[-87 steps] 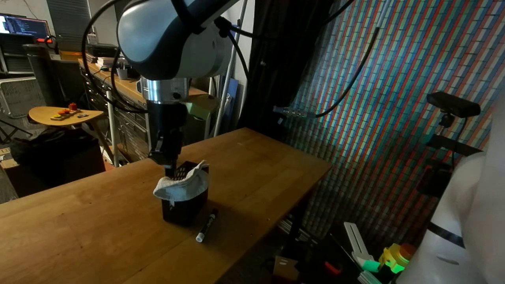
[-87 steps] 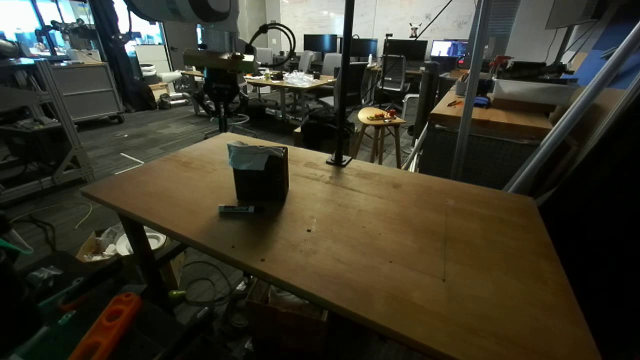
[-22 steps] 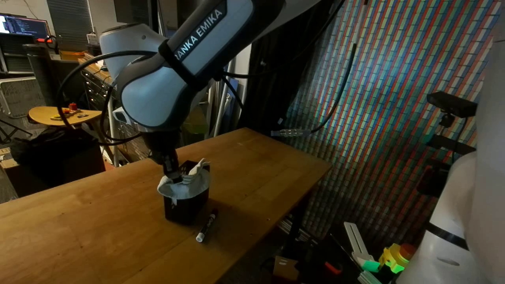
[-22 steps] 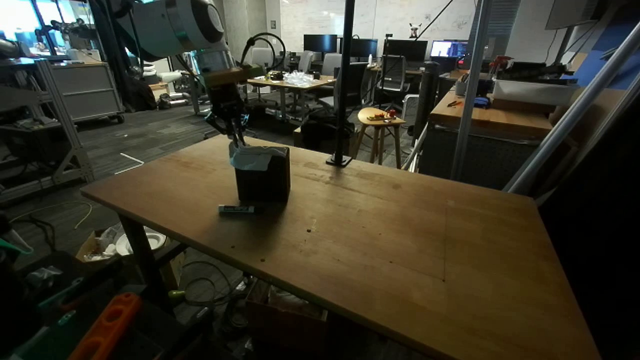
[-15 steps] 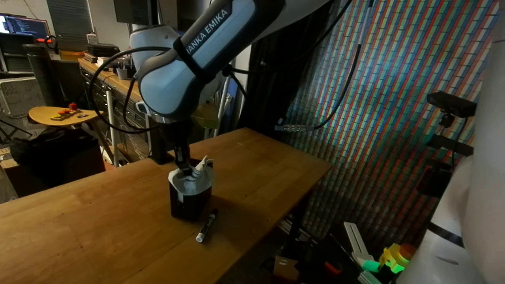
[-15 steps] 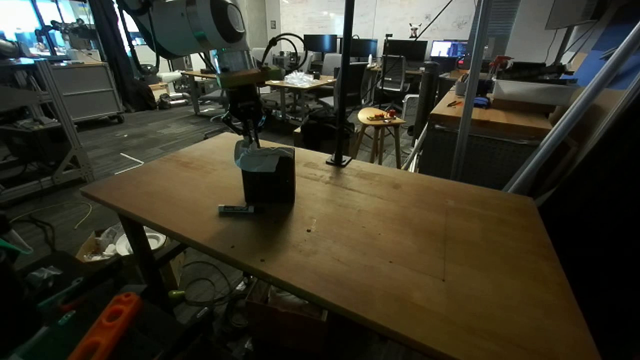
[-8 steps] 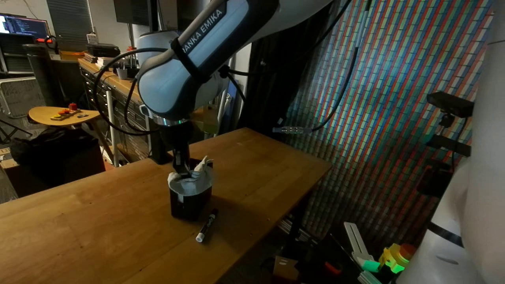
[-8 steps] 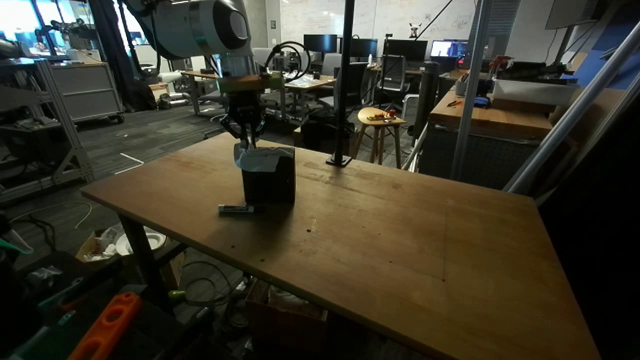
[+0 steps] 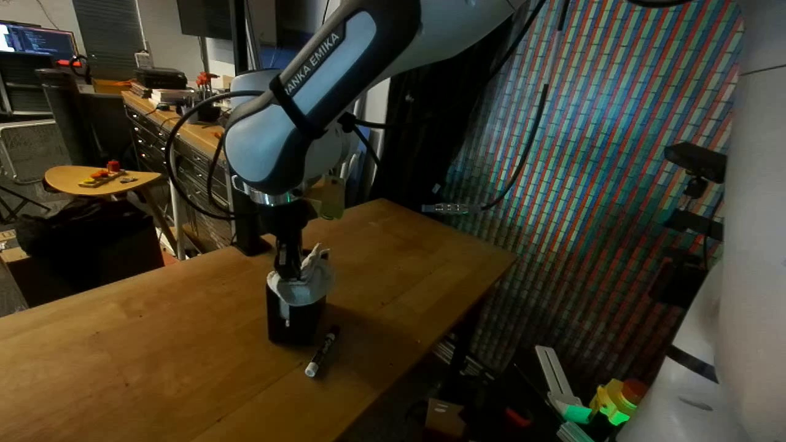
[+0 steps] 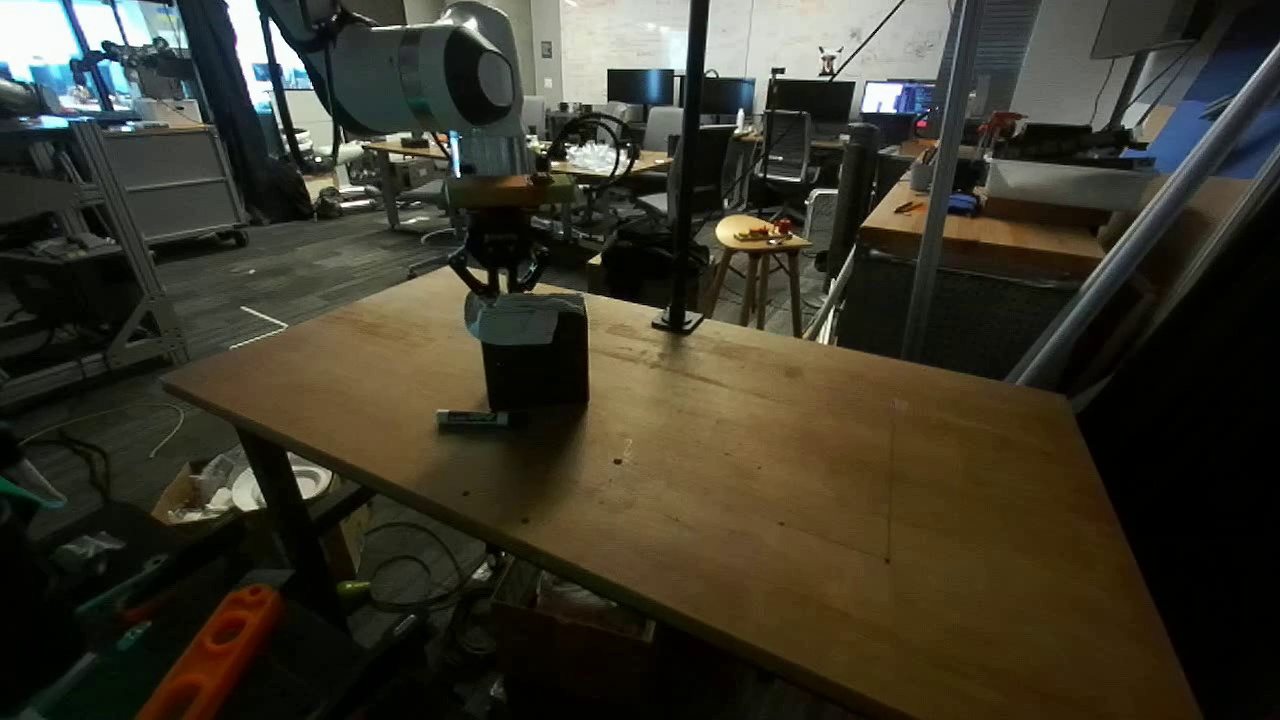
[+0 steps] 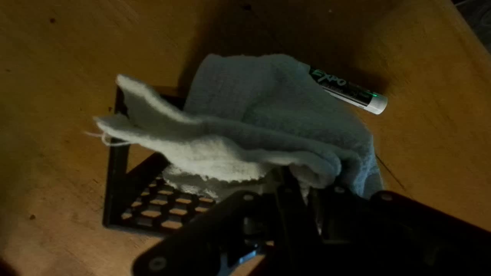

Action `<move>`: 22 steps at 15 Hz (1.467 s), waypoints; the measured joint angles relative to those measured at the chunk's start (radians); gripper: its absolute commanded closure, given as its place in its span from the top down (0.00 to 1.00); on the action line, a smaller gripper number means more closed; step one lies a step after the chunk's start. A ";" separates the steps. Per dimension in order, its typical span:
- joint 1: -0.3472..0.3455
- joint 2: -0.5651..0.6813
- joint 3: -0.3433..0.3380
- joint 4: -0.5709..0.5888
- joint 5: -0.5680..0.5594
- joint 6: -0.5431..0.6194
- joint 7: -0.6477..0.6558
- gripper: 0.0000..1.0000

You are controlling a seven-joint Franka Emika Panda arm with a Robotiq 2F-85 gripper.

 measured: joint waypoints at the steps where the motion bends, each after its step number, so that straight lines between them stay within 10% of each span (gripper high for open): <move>1: -0.008 0.002 0.000 0.001 0.015 0.001 -0.007 0.11; 22: -0.110 0.131 -0.001 0.155 0.240 -0.035 -0.201 0.12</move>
